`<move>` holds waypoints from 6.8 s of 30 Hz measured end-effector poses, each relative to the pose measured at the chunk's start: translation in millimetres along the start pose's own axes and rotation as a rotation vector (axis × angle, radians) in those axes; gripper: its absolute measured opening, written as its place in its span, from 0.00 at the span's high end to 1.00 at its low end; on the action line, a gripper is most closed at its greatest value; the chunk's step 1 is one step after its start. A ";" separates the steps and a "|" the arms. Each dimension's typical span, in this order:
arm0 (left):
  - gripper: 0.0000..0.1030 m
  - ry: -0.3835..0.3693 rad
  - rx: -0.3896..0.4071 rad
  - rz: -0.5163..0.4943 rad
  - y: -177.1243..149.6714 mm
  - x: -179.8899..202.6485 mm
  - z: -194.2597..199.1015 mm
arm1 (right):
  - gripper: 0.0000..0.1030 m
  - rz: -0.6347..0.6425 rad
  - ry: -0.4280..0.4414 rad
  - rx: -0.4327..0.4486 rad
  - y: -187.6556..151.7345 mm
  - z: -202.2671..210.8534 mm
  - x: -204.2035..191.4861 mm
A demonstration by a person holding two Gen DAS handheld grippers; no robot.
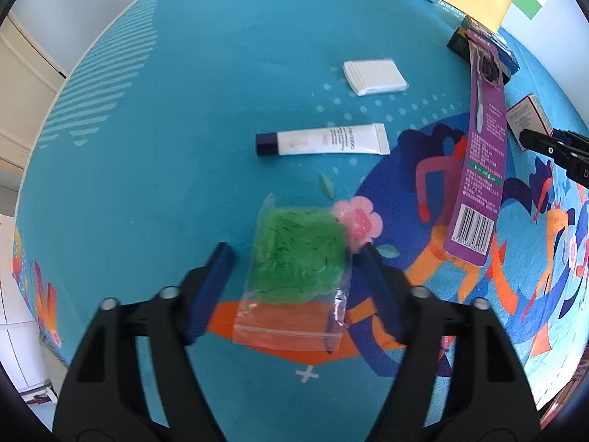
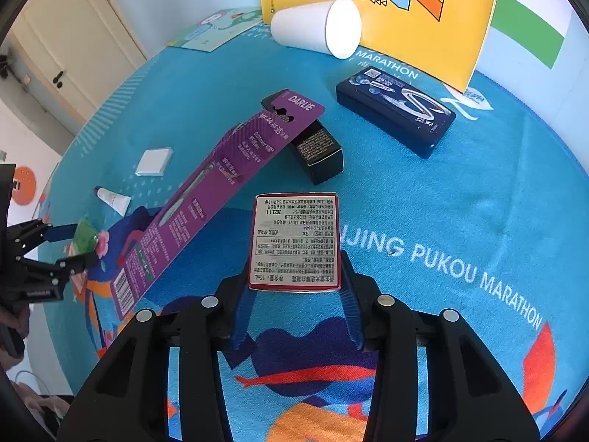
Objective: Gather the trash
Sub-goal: 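Grasp the green sponge bag with the left gripper while the right grasps the small white-red box, then carry the sponge bag and small box to the wastebasket and release both, then move both open grippers back over the blanket, then grasp the white tube with the left gripper while the right grasps the purple toothbrush package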
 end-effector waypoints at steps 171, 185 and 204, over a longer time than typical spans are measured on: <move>0.07 0.037 0.126 0.022 -133.1 -182.1 126.7 | 0.17 0.261 0.305 0.104 13.2 52.5 -351.2; 0.07 -0.065 0.147 -0.249 -48.4 -73.0 96.6 | 0.16 0.001 0.084 0.151 13.6 76.0 -178.5; 0.07 -0.150 0.095 -0.409 16.4 -1.8 38.1 | 0.16 -0.184 0.022 0.091 7.0 30.4 -99.5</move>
Point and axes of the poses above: each gripper's, at about its wrist camera, not at the fingertips, and z roughly against the way its jaws point, x to its right, y to its top, the point moved 7 cm from there along -z, roughly the way its jaws point, and after that the axes turned 13 degrees about x, right-handed, at the moved point
